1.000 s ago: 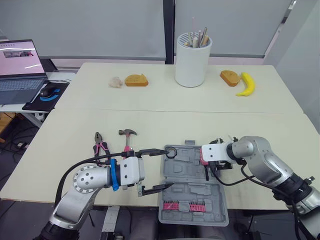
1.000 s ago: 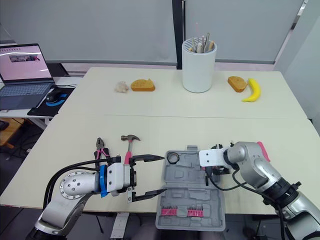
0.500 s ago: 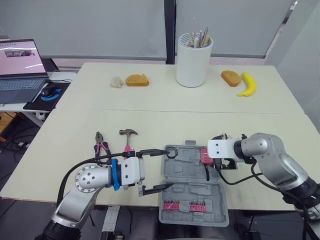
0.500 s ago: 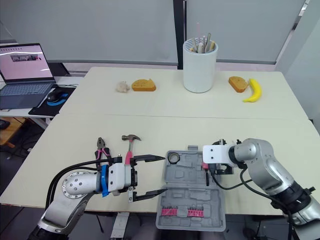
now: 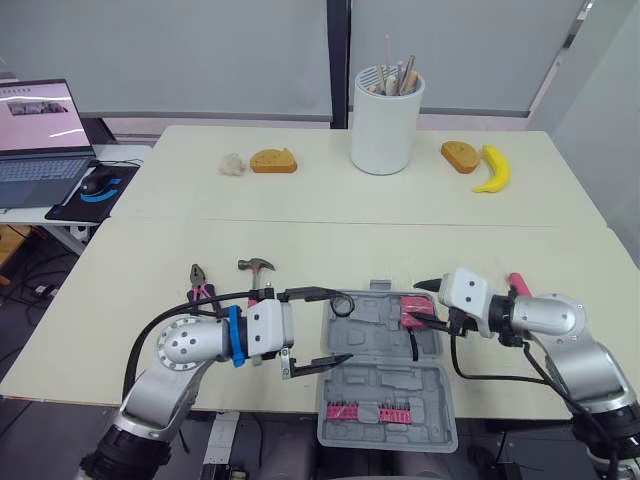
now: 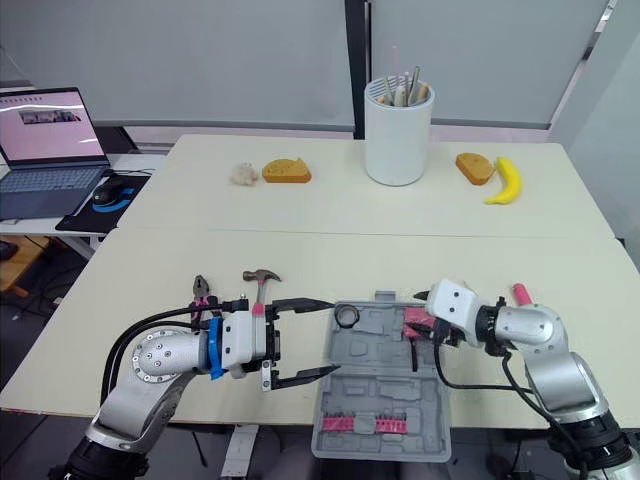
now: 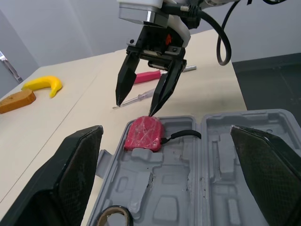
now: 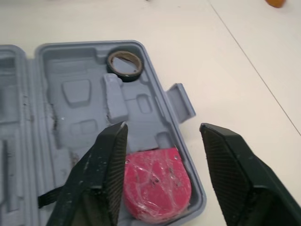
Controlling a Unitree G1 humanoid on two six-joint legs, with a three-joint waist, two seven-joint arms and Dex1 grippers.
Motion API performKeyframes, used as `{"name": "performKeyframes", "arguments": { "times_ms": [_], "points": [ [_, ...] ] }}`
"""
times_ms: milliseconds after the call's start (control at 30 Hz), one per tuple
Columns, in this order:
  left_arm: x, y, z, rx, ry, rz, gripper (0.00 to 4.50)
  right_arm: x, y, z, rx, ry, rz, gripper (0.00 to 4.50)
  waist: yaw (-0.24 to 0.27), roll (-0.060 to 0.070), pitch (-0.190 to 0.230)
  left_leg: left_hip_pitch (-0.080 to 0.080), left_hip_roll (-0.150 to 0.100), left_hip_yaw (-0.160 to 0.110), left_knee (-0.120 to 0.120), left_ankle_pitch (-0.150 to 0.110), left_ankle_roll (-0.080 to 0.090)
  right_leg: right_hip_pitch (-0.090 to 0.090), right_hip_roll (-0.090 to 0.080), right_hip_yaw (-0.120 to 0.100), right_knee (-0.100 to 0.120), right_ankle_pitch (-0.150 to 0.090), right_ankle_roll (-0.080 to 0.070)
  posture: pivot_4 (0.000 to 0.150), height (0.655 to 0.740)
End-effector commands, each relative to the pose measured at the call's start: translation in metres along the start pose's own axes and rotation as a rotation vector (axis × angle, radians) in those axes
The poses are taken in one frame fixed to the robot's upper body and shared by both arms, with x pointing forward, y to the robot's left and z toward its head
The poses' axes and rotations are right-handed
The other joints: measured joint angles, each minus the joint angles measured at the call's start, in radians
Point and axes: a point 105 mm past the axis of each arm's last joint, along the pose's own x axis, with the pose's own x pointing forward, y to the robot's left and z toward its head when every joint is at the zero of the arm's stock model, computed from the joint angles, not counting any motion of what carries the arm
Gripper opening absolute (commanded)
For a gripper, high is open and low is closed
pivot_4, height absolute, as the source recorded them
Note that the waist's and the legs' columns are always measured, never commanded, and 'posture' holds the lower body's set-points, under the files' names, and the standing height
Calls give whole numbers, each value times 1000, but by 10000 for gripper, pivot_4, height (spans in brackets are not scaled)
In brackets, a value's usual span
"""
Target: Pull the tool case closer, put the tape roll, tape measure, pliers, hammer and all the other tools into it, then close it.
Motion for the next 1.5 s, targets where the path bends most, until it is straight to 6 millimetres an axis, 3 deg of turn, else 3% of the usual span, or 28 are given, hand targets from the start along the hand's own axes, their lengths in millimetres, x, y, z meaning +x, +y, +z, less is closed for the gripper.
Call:
{"name": "performKeyframes", "arguments": {
  "times_ms": [33, 167, 533, 733, 967, 1300, 1500],
  "points": [
    [2, 2, 6, 14, -25, -3, 45000, -1, -1, 2, -5, -53, -52, 17165, 0, 0, 0, 0, 0, 0, 0, 0, 0, 0, 0, 0, 0, 0, 0, 1500, 7400],
    [2, 4, 6, 16, -23, -5, 45000, 4, 4, -10, 14, -48, -84, 8616, 0, 0, 0, 0, 0, 0, 0, 0, 0, 0, 0, 0, 0, 0, 0, 1500, 7400],
    [3, 6, 6, 22, -16, -18, 45000, 26, 14, -47, 99, -6, -120, 8616, -2, 0, 0, 1, 0, 0, 0, 0, 0, 0, 1, 1, 0, 0, 0, 1500, 7400],
    [3, 6, 7, 24, -10, -19, 45000, 35, 25, -80, 246, 58, -129, 8616, -2, -1, -2, 3, 0, 0, 0, 0, 0, 2, 1, 1, 0, 0, 0, 1500, 7400],
    [0, 8, 6, 23, 5, -11, 45000, 31, 35, -106, 424, 98, -135, 8616, 0, -4, -5, 20, 1, 0, -2, -1, 0, 16, 1, 1, -3, -1, -1, 1500, 7400],
    [-2, 10, 4, -16, 13, 23, 45000, 37, 30, -95, 543, 70, -127, 8616, 1, -7, -8, 20, 1, -1, -2, -1, 0, 16, 1, 1, -3, -1, -1, 1500, 7400],
    [-21, 23, -12, -155, 92, 137, 45000, 20, -1, -46, 342, -72, -153, 8616, 1, -5, -6, 17, 0, -1, -2, -1, 0, 13, 0, 1, -3, -1, -1, 1500, 7400]
  ]
}}
